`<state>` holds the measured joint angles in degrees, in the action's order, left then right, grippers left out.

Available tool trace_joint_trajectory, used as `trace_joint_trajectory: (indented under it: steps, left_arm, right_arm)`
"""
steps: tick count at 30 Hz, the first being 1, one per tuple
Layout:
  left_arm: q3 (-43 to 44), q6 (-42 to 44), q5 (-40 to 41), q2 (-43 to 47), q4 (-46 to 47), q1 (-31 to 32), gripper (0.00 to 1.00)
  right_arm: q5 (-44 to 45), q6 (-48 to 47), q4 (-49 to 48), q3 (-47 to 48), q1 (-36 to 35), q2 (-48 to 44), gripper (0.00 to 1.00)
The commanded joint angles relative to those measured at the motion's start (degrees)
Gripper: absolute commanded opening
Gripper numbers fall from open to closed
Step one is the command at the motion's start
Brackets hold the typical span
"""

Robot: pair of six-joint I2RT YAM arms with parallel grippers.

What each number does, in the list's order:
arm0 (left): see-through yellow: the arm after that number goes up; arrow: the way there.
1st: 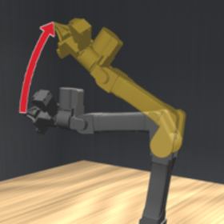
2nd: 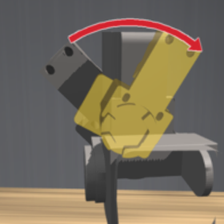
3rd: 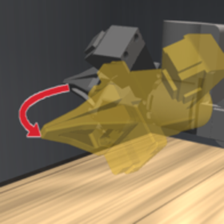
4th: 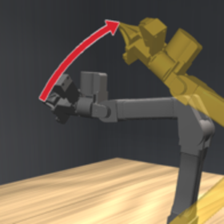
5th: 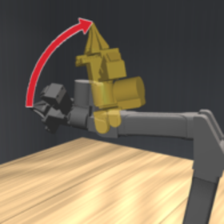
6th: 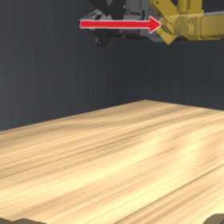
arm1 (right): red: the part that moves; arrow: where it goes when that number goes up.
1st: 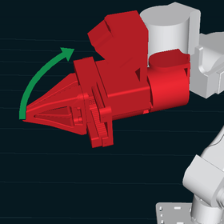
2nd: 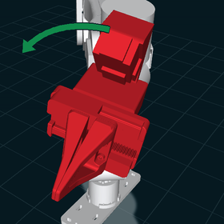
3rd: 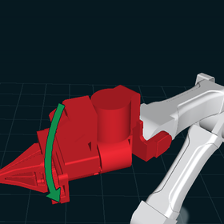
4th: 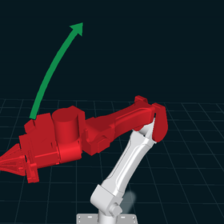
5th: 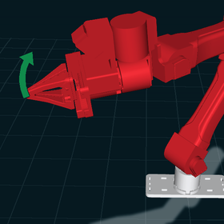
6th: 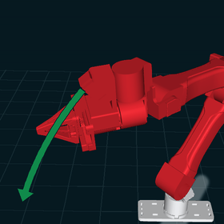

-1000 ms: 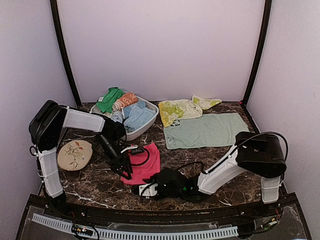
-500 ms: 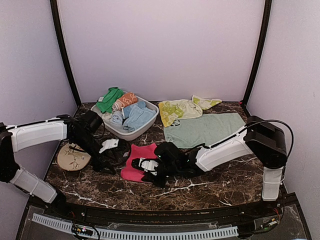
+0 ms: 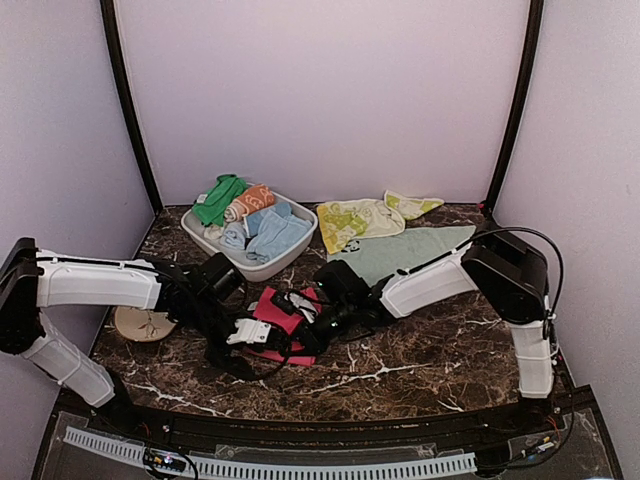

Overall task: Roll the towels
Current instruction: Roll the towel at the center of the board.

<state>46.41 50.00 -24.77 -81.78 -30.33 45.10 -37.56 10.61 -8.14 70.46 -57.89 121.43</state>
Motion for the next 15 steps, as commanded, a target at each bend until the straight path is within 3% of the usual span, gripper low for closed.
trace_joint_trajectory:
  steps: [1,6,15]
  left_arm:
    - [2.1,0.5,3.9,-3.2,5.3,1.7,0.59]
    - [3.2,0.3,8.3,-5.9,8.1,2.1,0.54]
    - [8.9,0.3,5.1,-1.2,-4.1,3.7,0.53]
  right_arm:
    - [-3.9,7.1,1.9,-1.8,0.6,2.5,0.00]
    - [-4.1,8.6,1.5,-2.0,1.1,2.7,0.00]
    - [-5.5,11.6,0.1,-2.2,2.2,3.3,0.00]
